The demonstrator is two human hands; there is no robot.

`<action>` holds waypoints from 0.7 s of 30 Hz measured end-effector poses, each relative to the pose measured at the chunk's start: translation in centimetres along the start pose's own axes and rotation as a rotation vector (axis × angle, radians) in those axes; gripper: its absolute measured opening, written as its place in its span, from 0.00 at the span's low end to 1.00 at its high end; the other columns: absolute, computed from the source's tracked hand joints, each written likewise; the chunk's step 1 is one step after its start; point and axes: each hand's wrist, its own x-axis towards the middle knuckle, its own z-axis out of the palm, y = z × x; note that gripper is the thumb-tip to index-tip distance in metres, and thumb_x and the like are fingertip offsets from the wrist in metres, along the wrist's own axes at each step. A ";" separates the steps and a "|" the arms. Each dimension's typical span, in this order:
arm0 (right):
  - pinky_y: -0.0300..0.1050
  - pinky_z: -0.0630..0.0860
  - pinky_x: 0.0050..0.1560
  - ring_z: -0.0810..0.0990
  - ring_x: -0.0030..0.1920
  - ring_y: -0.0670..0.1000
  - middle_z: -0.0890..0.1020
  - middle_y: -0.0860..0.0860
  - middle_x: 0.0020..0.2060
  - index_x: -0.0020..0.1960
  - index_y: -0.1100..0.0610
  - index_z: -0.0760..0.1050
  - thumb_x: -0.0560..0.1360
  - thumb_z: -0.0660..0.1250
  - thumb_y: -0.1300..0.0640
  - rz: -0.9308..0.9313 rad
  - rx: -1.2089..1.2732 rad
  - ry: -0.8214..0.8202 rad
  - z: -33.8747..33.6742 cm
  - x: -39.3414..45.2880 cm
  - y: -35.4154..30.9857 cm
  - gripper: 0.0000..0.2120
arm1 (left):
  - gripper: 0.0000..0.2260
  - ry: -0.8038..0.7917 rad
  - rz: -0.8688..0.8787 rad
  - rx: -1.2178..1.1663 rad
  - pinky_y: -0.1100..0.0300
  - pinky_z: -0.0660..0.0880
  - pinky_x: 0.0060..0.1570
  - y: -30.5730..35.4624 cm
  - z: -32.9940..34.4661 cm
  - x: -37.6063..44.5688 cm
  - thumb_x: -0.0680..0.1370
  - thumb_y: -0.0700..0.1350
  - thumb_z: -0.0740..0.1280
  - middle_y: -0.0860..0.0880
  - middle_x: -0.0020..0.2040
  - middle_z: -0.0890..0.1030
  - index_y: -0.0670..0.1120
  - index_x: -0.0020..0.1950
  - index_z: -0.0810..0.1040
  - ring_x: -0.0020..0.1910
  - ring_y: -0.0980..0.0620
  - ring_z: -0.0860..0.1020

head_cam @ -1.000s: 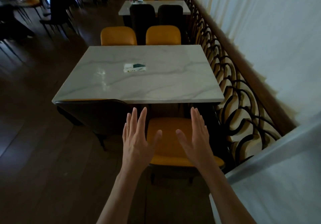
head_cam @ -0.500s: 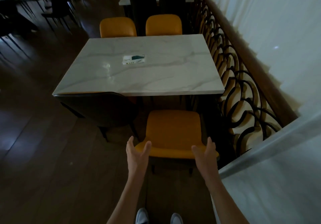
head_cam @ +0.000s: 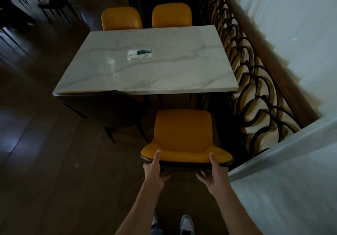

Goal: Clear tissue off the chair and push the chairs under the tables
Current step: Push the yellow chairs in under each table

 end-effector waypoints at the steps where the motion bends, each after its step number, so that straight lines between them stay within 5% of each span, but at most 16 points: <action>1: 0.70 0.75 0.57 0.74 0.61 0.67 0.72 0.61 0.66 0.73 0.47 0.62 0.73 0.73 0.53 0.002 0.024 -0.006 0.1 0.0 0.1 0.32 | 0.37 -0.017 -0.006 -0.018 0.33 0.79 0.51 0.0 0.1 0.1 0.72 0.53 0.77 0.42 0.55 0.74 0.52 0.75 0.61 0.54 0.34 0.78; 7: 0.70 0.75 0.57 0.73 0.62 0.67 0.72 0.61 0.64 0.72 0.46 0.62 0.72 0.73 0.53 0.001 0.111 -0.047 0.1 0.5 0.0 0.33 | 0.34 -0.066 -0.014 -0.079 0.33 0.81 0.43 0.3 0.8 0.1 0.69 0.50 0.79 0.39 0.65 0.74 0.52 0.71 0.67 0.60 0.32 0.76; 21: 0.68 0.79 0.54 0.77 0.58 0.65 0.75 0.59 0.62 0.69 0.49 0.66 0.73 0.70 0.65 -0.051 0.136 -0.155 -0.8 2.3 -0.4 0.29 | 0.24 -0.047 0.055 -0.195 0.42 0.82 0.34 -0.8 1.3 1.4 0.76 0.39 0.72 0.41 0.61 0.76 0.51 0.68 0.69 0.56 0.37 0.77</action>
